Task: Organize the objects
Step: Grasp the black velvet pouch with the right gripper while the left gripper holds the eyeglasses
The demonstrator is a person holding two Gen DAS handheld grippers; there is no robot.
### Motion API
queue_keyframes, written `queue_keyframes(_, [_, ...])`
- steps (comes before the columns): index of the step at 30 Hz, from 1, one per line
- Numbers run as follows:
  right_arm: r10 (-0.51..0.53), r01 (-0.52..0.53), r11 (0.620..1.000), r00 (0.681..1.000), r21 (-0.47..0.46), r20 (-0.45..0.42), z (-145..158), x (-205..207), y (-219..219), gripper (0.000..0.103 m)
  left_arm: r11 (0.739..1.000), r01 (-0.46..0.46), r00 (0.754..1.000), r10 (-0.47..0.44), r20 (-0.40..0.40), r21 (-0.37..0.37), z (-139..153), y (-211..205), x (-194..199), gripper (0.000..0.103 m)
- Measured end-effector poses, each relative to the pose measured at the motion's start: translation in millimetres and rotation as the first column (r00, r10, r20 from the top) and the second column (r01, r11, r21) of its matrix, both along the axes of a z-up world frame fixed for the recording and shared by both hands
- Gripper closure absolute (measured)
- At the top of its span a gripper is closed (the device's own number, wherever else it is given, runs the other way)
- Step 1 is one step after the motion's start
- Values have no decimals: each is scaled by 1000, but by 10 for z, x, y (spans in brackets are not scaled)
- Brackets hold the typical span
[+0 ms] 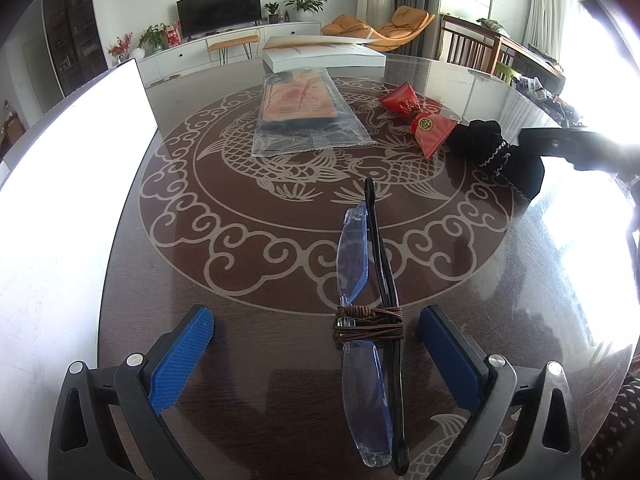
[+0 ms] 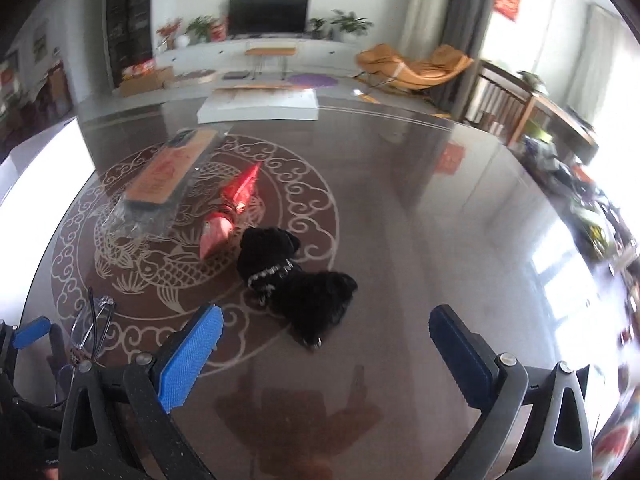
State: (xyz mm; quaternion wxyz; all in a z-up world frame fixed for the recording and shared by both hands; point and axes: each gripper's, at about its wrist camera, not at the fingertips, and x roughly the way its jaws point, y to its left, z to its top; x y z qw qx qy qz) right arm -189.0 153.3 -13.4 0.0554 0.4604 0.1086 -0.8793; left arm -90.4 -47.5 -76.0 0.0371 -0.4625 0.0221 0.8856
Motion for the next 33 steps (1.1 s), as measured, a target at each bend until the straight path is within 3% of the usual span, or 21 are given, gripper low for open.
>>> queue_keyframes(3, [50,-51,998,998,47,31,-94,-270,-108,4,1000,0,1000,0,0,0,-1,0,0,0])
queue_keyframes(4, [59,-61,997,997,46,45,-141,-324,-139,12,1000,0,1000,0,0,0,-1,1,0,0])
queue_keyframes(5, [66,-69,997,995,28,71,-193,-368,-157,29,1000,0,1000,0,0,0,-1,1,1,0])
queue_keyframes(7, [73,-70,997,988,-25,134,-316,-362,-156,52,1000,0,1000,0,0,0,-1,1,1,0])
queue_keyframes(11, [46,-44,999,987,-13,154,-416,-79,-191,69,1000,0,1000,0,0,0,-2,1,1,0])
queue_keyframes(15, [-21,30,998,988,-60,155,-438,472,-244,69,1000,0,1000,0,0,0,-4,0,1,0])
queue_keyframes(18, [-12,42,984,986,-173,167,-435,885,-307,69,1000,-1,1000,1,0,0,-4,0,0,0])
queue_keyframes(21, [0,52,957,983,-286,182,-441,1042,-316,68,1000,0,1000,0,0,0,-5,0,1,0])
queue_keyframes(23, [4,61,941,981,-333,192,-418,1037,-267,56,1000,0,1000,0,1,-1,-6,1,1,0])
queue_keyframes(26, [-8,75,932,982,-354,187,-300,989,-148,39,999,38,998,-37,48,-3,11,-15,-13,0])
queue_keyframes(29, [-26,83,931,986,-356,162,-159,988,22,36,999,51,992,-50,116,-7,27,-54,-26,0])
queue_keyframes(33, [21,45,947,980,-319,199,-134,943,77,35,997,79,990,-77,122,-11,26,-26,4,0])
